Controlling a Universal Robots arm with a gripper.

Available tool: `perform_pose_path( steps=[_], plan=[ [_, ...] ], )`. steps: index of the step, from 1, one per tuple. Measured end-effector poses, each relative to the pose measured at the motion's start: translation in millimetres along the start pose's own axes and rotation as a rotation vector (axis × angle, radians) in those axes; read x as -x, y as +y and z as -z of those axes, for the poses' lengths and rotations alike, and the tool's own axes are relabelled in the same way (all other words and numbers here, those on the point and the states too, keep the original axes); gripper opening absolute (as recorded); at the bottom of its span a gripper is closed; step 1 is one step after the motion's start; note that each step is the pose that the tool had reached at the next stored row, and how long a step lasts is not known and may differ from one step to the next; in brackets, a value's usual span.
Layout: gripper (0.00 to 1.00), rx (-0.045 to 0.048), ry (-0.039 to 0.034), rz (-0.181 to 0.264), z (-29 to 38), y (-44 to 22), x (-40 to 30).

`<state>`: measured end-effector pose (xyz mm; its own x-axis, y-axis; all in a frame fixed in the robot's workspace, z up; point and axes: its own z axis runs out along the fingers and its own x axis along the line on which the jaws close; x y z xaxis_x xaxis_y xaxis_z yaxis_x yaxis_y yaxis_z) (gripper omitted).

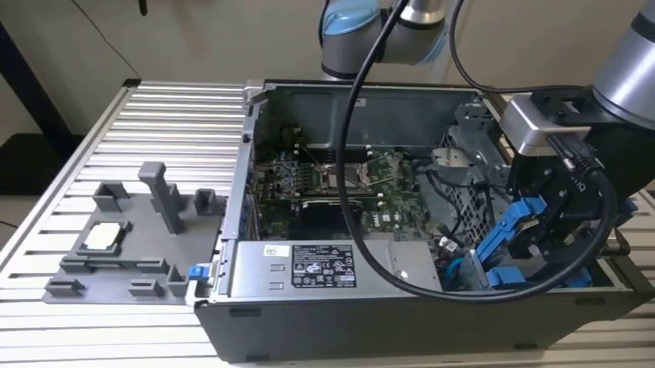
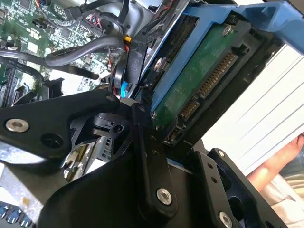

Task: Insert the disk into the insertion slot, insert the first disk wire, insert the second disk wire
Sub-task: 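Insert the disk into the insertion slot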

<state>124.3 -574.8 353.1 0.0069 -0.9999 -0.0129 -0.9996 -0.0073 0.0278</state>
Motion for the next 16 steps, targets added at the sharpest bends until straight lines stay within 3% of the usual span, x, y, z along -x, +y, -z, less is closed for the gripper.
perform_pose_path(
  steps=[6, 7, 9, 11, 16],
  plan=[
    [0.35, 0.0001, 0.0001, 0.0, -0.1, 0.0, 0.0],
    [0.41, 0.0, 0.0, 0.0, -0.1, 0.0, 0.0],
    [0.41, 0.0, 0.0001, 0.0, 0.1, 0.0, 0.0],
    [0.41, 0.0, -0.0002, 0.0, 6.0, 0.2, 0.1],
    [0.41, 0.0, 0.0001, 0.0, 28.0, 0.8, 0.4]
  ],
)
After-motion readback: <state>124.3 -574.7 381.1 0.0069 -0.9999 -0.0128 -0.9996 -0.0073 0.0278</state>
